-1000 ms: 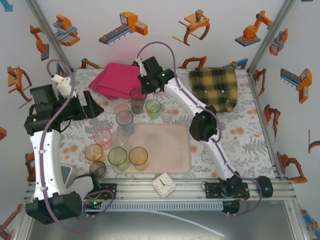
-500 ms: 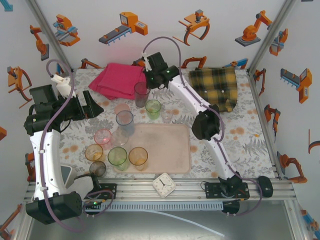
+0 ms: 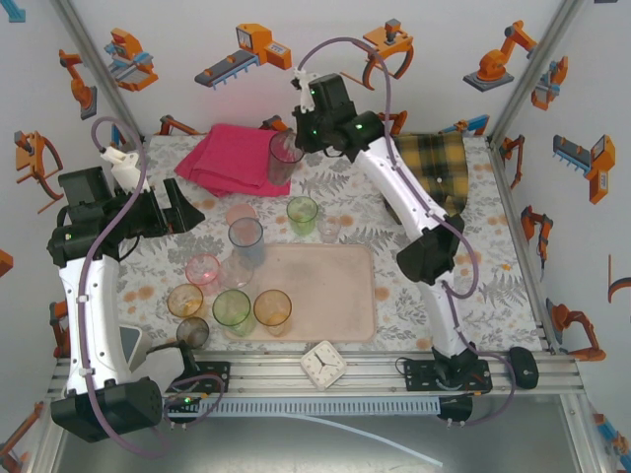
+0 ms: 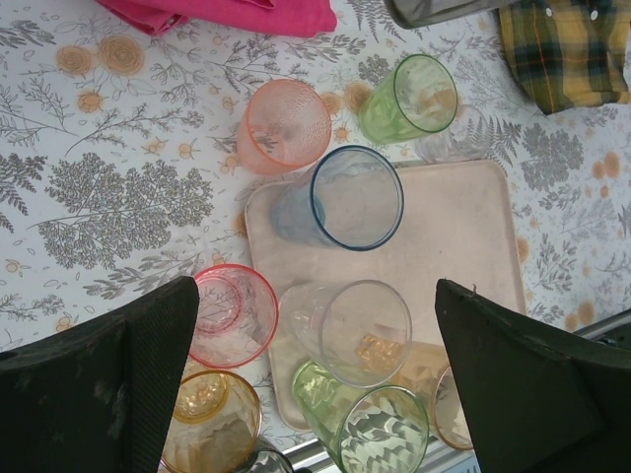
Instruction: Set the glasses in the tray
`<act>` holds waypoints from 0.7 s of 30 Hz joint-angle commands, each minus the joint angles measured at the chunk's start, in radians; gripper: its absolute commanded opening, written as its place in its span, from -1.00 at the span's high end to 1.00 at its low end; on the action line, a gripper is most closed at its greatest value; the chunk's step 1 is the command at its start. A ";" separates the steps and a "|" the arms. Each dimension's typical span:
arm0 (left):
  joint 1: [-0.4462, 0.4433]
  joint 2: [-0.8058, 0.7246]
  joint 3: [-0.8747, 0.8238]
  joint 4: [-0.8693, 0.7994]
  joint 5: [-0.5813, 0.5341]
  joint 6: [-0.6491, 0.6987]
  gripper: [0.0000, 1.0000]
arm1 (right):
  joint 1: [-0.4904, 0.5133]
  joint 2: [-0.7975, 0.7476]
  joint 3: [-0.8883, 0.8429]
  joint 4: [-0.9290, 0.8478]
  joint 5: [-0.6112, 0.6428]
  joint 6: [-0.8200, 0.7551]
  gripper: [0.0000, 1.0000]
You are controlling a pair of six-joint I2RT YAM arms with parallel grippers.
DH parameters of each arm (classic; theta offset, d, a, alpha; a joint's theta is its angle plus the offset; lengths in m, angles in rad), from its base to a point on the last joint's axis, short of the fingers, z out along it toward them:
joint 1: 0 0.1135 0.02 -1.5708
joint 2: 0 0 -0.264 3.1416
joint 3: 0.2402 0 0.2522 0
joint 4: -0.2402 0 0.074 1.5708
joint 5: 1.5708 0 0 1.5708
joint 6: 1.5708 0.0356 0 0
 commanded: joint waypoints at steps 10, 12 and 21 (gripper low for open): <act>0.004 -0.005 0.008 0.022 0.015 -0.011 -0.94 | 0.096 -0.358 -0.387 -0.040 0.116 -0.047 0.89; 0.004 -0.005 0.001 0.025 0.015 -0.009 -0.94 | 0.128 -0.391 -0.439 -0.055 0.149 -0.048 0.88; 0.004 -0.004 0.000 0.025 0.019 -0.011 -0.94 | 0.267 -0.531 -0.704 -0.007 0.237 -0.007 0.88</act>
